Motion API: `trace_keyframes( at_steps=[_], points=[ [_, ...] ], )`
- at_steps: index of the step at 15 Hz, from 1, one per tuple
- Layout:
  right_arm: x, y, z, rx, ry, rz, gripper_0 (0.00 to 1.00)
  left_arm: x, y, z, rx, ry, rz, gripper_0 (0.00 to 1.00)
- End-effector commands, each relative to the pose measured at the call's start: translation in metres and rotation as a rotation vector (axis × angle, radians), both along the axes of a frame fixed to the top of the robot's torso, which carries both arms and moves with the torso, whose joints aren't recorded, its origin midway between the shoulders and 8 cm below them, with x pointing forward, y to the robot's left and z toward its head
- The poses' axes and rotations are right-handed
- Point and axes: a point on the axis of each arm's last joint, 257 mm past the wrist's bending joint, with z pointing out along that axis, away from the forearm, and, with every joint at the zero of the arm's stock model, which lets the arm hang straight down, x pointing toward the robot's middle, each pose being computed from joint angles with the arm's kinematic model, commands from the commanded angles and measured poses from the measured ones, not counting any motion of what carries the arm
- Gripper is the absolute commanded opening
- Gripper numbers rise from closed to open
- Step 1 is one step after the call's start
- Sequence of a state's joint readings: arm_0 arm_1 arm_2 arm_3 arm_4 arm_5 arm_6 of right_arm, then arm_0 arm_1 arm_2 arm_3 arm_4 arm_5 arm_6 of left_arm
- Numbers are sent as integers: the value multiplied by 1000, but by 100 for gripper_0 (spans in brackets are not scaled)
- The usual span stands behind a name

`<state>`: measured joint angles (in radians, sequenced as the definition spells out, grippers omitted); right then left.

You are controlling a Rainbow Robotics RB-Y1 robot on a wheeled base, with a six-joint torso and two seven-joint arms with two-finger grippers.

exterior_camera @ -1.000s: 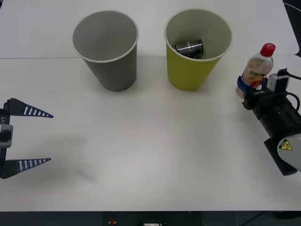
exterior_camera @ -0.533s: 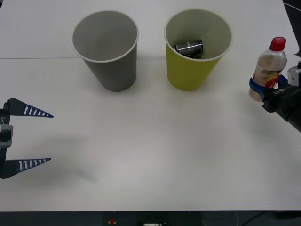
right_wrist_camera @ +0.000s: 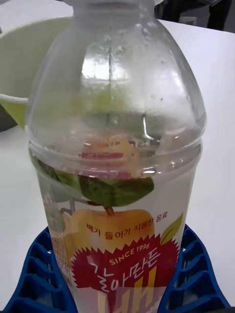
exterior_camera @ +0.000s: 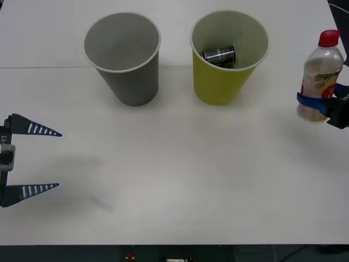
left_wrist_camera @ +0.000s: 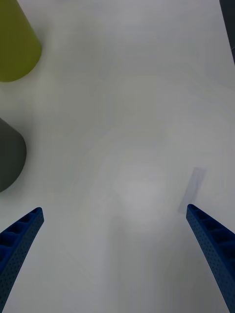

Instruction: Put the can into the green bin and the plastic bottle into the gray bin

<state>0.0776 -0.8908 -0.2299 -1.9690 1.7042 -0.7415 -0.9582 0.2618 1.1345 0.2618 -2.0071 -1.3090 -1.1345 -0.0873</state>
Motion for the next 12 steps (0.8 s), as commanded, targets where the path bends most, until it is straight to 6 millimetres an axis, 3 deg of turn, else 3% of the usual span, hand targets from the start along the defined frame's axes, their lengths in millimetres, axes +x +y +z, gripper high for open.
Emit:
trace_keyframes(
  at_steps=[1, 6, 12],
  points=[
    [-13, 11, 14, 37, 62, 20, 0, 0, 0, 0, 0, 0, 0, 100],
    [-30, 39, 42, 76, 165, 54, 0, 0, 0, 0, 0, 0, 0, 100],
    [-34, 68, 72, -52, 191, 166, 0, 0, 0, 0, 0, 0, 0, 100]
  ],
)
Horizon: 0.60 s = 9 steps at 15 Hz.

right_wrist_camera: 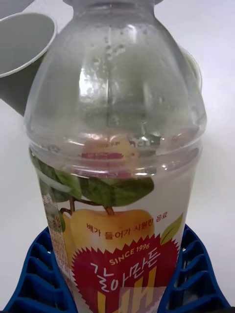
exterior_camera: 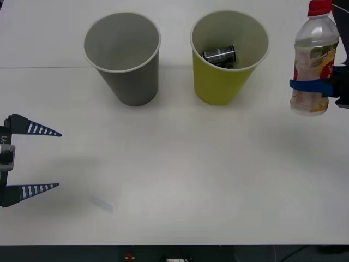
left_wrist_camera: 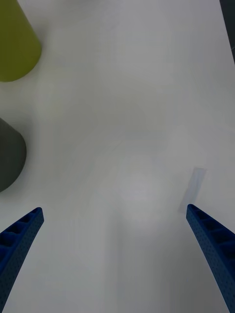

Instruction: Put the can into the green bin and the plastic bottle into the gray bin

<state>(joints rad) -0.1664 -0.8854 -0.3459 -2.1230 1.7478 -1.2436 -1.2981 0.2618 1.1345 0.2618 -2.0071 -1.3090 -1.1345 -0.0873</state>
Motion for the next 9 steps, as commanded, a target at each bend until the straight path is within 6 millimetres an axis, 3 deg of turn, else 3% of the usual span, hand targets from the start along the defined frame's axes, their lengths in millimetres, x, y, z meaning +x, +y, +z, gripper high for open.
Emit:
trace_keyframes(
  at_steps=[1, 7, 9],
  points=[
    [-5, 15, 9, -55, 17, 63, 0, 0, 0, 0, 0, 0, 0, 100],
    [-2, 75, 31, -121, 43, 183, 0, 0, 0, 0, 0, 0, 0, 100],
    [3, 105, 41, -141, 20, 244, 0, 0, 0, 0, 0, 0, 0, 100]
  ],
)
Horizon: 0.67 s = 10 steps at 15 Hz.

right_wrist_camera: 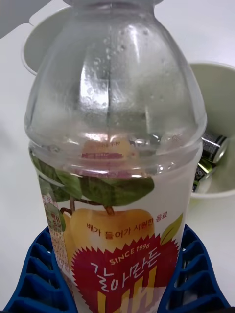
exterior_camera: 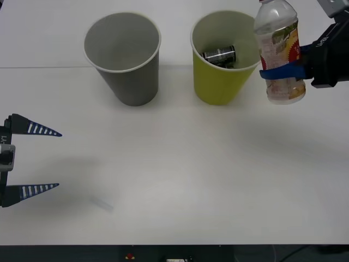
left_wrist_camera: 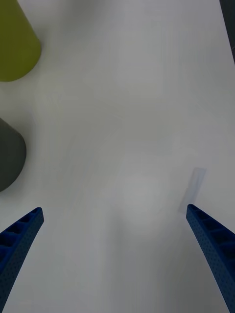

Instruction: Put the can into the green bin and the plastic bottle into the gray bin

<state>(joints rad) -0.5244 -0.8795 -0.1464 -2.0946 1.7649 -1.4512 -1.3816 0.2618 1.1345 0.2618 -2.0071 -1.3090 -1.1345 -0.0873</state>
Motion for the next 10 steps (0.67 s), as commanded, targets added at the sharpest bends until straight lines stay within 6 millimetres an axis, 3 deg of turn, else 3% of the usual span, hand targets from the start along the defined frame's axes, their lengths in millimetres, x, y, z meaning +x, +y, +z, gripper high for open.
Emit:
trace_keyframes(
  at_steps=[1, 5, 10],
  points=[
    [7, 39, 13, -15, -24, 75, 0, 0, 0, 0, 0, 0, 0, 100],
    [20, 83, 25, -33, -40, 139, 0, 0, 0, 0, 0, 0, 0, 100],
    [51, 146, 33, -122, -106, 158, 0, 0, 0, 0, 0, 0, 0, 100]
  ],
)
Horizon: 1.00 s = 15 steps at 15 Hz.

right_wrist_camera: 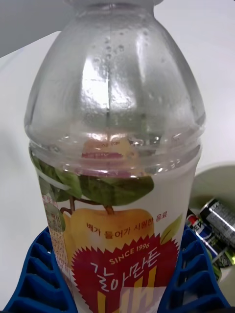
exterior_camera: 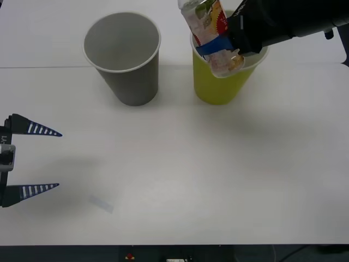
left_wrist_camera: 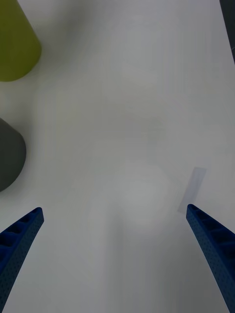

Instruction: Put the can into the green bin and the plastic bottle into the gray bin

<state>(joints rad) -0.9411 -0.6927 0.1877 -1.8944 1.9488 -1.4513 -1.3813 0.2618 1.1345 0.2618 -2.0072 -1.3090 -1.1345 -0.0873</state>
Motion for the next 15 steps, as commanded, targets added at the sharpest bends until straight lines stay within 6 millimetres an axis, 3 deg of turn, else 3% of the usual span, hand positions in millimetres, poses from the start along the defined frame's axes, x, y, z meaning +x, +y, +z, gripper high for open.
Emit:
trace_keyframes(
  at_steps=[1, 11, 15],
  points=[
    [16, 33, 3, -44, -36, 0, 0, 0, 0, 0, 0, 0, 0, 100],
    [70, 152, 17, -68, -62, -12, 0, 0, 0, 0, 0, 0, 0, 100],
    [93, 177, 9, -38, -99, -27, 0, 0, 0, 0, 0, 0, 0, 100]
  ],
)
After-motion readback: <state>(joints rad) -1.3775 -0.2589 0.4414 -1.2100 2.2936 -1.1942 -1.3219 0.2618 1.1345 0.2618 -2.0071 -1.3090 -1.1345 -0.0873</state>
